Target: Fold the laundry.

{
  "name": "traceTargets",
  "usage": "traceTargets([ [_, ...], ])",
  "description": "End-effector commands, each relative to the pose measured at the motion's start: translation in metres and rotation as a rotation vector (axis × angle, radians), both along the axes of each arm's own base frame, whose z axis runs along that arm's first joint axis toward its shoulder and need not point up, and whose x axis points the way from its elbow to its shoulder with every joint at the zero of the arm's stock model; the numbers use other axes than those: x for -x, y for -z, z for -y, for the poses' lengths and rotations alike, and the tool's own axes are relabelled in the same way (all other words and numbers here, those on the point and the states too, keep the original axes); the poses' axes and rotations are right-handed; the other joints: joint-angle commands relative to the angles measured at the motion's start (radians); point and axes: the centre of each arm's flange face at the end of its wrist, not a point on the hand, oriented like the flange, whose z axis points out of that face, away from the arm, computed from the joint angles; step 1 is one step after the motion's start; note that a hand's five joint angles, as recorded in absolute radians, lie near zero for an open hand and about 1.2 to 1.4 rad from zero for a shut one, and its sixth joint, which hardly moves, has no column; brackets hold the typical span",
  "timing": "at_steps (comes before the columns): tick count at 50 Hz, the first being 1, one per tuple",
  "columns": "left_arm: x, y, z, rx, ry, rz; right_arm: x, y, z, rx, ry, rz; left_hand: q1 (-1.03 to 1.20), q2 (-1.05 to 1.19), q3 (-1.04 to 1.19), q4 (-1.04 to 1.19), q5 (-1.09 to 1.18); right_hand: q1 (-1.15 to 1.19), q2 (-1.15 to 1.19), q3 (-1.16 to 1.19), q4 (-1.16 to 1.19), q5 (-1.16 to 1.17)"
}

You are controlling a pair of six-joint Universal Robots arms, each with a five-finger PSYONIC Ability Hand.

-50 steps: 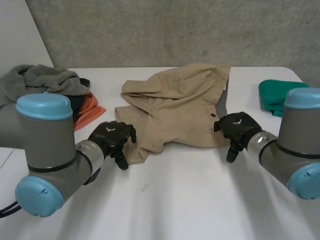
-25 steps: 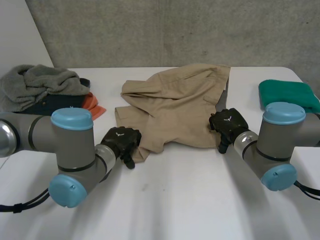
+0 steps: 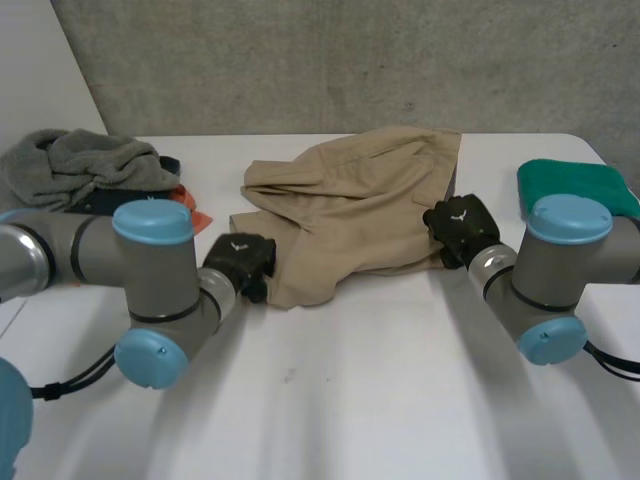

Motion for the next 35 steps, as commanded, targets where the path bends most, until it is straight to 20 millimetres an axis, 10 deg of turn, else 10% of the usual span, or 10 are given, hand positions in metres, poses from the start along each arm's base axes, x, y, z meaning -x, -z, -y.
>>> traceTargets([
  [1,-0.011,-0.071,-0.005,0.143,-0.070,-0.049,0.008,-0.054,-0.002,0.090,0.028,0.010,0.251,0.207,0.224,0.200,0.227,0.299,0.221,0.214,0.203,0.237],
  [20,-0.065,-0.173,-0.137,0.229,0.165,0.124,0.066,-0.146,-0.134,-0.197,-0.110,-0.498,0.251,0.207,0.224,0.200,0.227,0.299,0.221,0.214,0.203,0.237],
  [28,-0.060,-0.139,-0.127,0.160,0.174,0.161,0.073,-0.131,-0.143,-0.260,-0.112,-0.518,0.251,0.207,0.224,0.200,0.227,0.299,0.221,0.214,0.203,0.237],
  [35,-0.035,-0.105,-0.079,0.177,0.162,0.158,0.064,-0.095,-0.105,-0.272,-0.092,-0.506,0.251,0.207,0.224,0.200,0.227,0.299,0.221,0.214,0.203,0.237],
])
